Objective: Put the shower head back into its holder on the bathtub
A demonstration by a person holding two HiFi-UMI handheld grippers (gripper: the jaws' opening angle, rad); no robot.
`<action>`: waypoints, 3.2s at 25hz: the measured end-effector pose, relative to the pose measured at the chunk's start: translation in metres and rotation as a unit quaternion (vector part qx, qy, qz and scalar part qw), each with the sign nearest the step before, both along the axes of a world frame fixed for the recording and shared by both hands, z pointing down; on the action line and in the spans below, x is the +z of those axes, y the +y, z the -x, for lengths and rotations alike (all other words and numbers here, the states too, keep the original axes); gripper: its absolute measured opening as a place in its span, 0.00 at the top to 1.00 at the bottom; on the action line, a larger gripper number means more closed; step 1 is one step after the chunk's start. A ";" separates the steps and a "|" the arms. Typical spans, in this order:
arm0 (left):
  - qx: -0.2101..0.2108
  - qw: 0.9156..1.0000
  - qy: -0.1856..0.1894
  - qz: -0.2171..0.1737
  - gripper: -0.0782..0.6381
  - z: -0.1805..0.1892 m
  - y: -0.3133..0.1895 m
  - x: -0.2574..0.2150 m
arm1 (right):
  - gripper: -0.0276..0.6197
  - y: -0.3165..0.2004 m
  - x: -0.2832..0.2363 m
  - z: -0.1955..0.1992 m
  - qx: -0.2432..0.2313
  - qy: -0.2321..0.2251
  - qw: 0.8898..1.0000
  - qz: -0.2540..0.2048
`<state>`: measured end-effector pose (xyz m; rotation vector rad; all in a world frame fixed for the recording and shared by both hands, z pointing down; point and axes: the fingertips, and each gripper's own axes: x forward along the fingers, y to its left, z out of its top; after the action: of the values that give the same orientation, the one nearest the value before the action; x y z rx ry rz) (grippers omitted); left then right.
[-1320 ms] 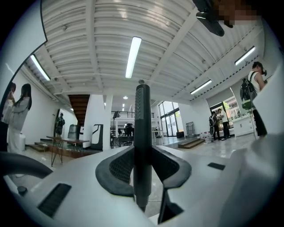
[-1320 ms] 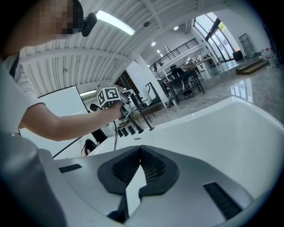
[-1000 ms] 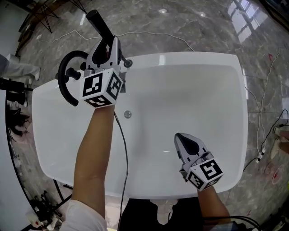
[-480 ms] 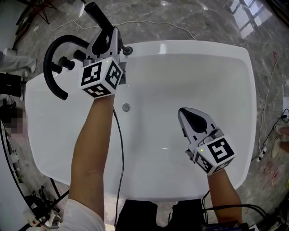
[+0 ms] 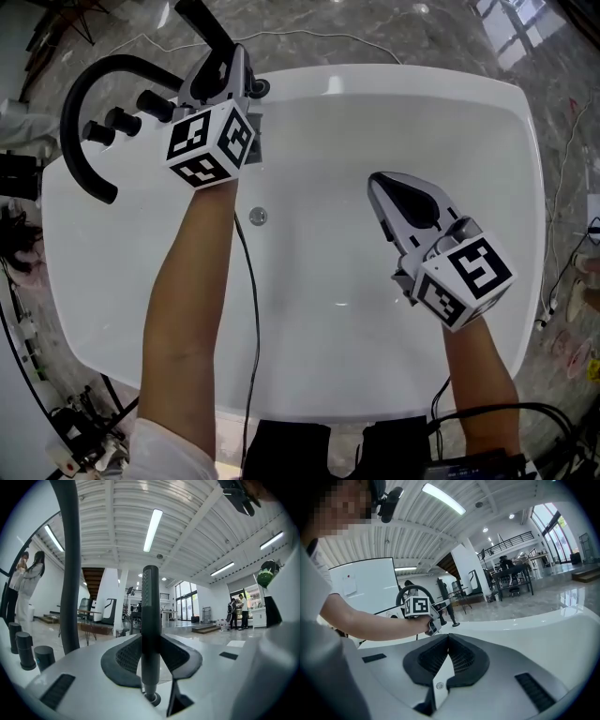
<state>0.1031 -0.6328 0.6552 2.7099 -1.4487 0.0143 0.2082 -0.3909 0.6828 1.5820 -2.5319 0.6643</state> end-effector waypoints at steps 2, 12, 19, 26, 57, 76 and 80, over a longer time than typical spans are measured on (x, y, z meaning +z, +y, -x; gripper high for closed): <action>0.000 1.000 0.000 0.002 0.71 0.000 -0.001 0.008 | 0.94 0.000 0.005 0.002 -0.006 0.003 1.000 0.002; 0.013 1.000 -0.017 0.007 0.71 -0.007 -0.009 0.030 | 0.94 0.012 0.029 0.019 -0.023 -0.002 1.000 0.017; 0.018 1.000 -0.018 0.007 0.71 -0.011 -0.009 0.037 | 0.94 0.025 0.050 0.028 -0.030 -0.006 0.999 0.039; 0.008 1.000 -0.013 0.023 0.71 -0.004 -0.008 0.053 | 0.94 0.031 0.062 0.026 -0.022 -0.012 0.998 0.051; 0.041 0.997 -0.048 0.037 0.83 0.005 0.144 -0.033 | 0.94 0.101 -0.016 0.043 0.009 -0.029 0.998 0.062; 0.093 0.992 -0.074 0.037 0.87 0.156 0.361 -0.244 | 0.94 0.224 -0.193 0.130 0.055 0.000 0.997 0.050; 0.084 0.994 -0.050 0.045 0.87 0.206 0.380 -0.299 | 0.94 0.243 -0.248 0.145 0.072 0.020 0.997 0.035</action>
<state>-0.1030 -0.2526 0.3557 2.7834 -1.2059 0.2212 0.0629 -0.1480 0.4348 1.7481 -2.3557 0.7194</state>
